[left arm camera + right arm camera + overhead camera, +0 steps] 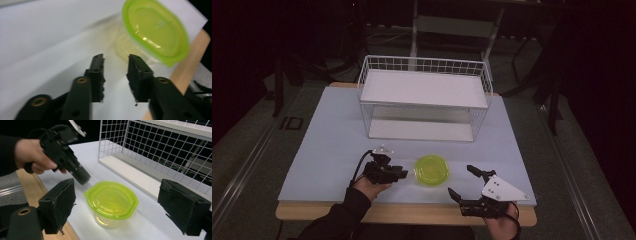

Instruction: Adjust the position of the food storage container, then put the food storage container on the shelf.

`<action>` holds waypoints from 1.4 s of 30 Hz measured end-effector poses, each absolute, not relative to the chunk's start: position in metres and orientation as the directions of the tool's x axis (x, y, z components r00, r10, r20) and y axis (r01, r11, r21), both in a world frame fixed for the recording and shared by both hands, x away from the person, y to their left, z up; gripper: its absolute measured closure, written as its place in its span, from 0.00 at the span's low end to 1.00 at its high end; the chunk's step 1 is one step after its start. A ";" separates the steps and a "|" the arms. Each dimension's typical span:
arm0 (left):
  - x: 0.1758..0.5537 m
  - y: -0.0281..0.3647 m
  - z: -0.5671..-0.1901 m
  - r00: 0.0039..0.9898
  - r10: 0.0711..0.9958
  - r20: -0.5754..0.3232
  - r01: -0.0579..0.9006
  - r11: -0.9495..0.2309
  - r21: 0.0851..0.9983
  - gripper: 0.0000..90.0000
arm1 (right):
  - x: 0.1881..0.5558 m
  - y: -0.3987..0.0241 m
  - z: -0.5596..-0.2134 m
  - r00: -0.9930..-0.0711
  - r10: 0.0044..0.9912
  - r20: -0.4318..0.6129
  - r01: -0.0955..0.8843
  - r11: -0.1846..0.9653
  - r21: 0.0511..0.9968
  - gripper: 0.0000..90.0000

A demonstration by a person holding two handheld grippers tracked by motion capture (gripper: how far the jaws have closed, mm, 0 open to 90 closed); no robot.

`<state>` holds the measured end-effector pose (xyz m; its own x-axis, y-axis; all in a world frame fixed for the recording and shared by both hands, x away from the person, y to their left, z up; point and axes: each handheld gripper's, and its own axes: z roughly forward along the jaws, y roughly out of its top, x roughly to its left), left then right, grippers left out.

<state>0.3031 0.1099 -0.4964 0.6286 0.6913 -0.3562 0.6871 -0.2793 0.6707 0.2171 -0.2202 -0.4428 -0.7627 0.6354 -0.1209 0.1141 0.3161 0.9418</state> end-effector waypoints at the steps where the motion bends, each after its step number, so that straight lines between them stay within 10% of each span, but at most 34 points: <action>1: 0.303 0.110 -0.496 0.629 0.691 -0.356 0.687 -0.279 0.671 0.68 | 0.218 -0.220 -0.443 -0.763 0.635 -0.118 0.117 0.316 0.941 0.16; 12: 0.272 0.126 -0.458 0.683 0.613 -0.397 0.622 -0.204 0.756 0.32 | 0.228 -0.226 -0.437 -0.762 0.640 -0.103 0.154 0.333 0.930 0.16; 23: 0.266 0.122 -0.451 0.645 0.625 -0.439 0.658 -0.163 0.735 0.32 | 0.250 -0.226 -0.423 -0.758 0.645 -0.096 0.231 0.403 0.886 0.14; 32: 0.276 0.101 -0.463 0.582 0.640 -0.502 0.730 -0.139 0.669 0.31 | 0.287 -0.216 -0.427 -0.756 0.641 0.132 0.443 0.353 0.824 0.13; 42: 0.300 0.080 -0.487 0.481 0.651 -0.587 0.817 -0.091 0.569 0.35 | 0.329 -0.208 -0.454 -0.646 0.692 0.323 0.672 0.315 0.670 0.40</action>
<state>0.2996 0.0804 -0.4871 0.4814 0.6508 -0.5872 0.8173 -0.0913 0.5689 0.3289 -0.2082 -0.4544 -0.6460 0.6919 0.3226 0.6721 0.3152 0.6700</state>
